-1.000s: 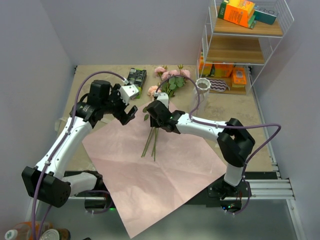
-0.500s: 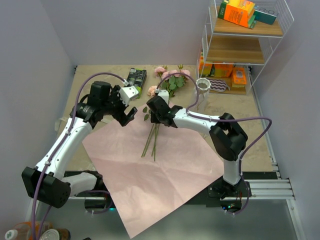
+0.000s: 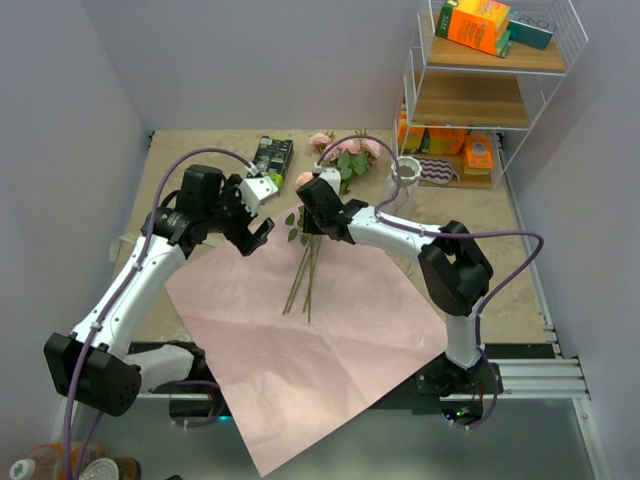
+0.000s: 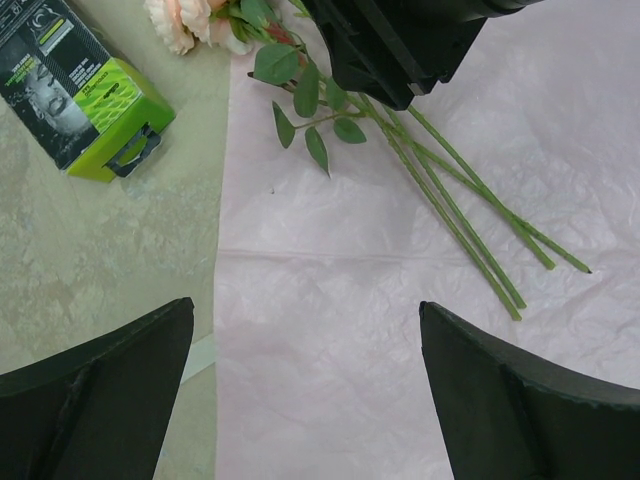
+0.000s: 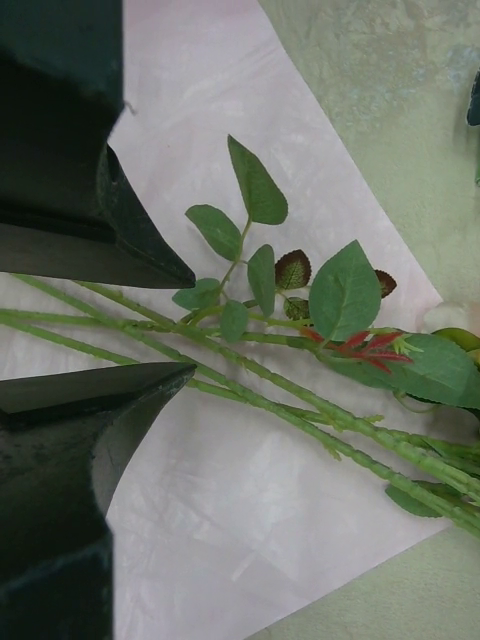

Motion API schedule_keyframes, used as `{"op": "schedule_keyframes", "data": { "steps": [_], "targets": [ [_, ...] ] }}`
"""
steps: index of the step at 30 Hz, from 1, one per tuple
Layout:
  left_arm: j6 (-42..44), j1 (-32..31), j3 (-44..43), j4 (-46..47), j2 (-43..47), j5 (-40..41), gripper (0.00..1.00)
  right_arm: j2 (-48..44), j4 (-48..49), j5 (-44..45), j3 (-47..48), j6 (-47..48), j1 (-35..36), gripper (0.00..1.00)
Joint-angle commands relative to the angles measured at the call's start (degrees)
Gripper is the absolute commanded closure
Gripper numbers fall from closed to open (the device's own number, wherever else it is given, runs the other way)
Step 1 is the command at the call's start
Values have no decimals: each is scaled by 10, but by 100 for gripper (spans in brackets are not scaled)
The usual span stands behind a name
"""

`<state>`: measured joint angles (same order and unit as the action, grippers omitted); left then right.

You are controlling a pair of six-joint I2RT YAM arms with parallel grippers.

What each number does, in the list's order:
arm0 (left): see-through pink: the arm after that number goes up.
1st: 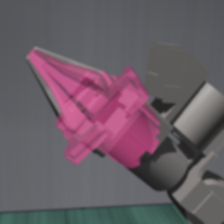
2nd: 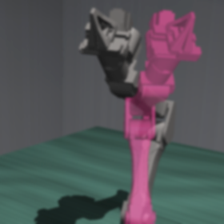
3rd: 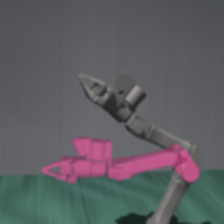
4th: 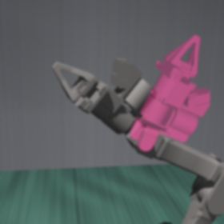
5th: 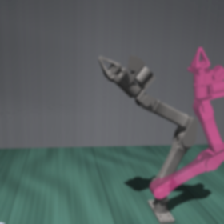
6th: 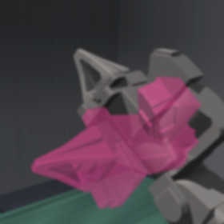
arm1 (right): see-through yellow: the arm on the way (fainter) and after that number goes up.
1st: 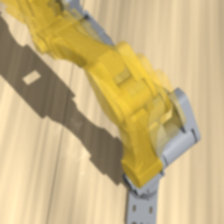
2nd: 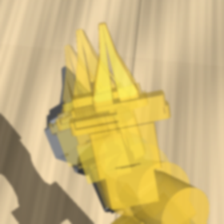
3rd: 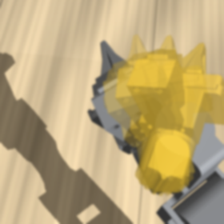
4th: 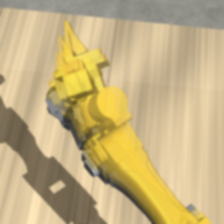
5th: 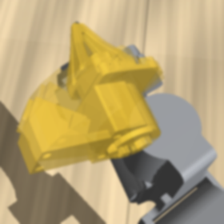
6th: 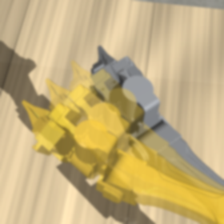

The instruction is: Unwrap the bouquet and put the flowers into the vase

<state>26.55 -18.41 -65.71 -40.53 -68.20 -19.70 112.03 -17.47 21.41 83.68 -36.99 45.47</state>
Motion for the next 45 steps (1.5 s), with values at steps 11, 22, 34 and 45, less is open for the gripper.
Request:
{"op": "schedule_keyframes", "data": {
  "steps": [11,22,34,45],
  "targets": [
    [-78,47,-24,46,-32,46,1,-56,12,-4,-42,3,2,55],
    [-91,73,-45,33,-62,-3,1,-103,23,-9,-88,13,2,44],
    [-91,73,-42,16,-61,-5,1,-93,35,-17,-87,25,2,52],
    [-62,73,-24,13,-54,-7,1,10,24,-42,17,39,-23,57]
  ]
}}
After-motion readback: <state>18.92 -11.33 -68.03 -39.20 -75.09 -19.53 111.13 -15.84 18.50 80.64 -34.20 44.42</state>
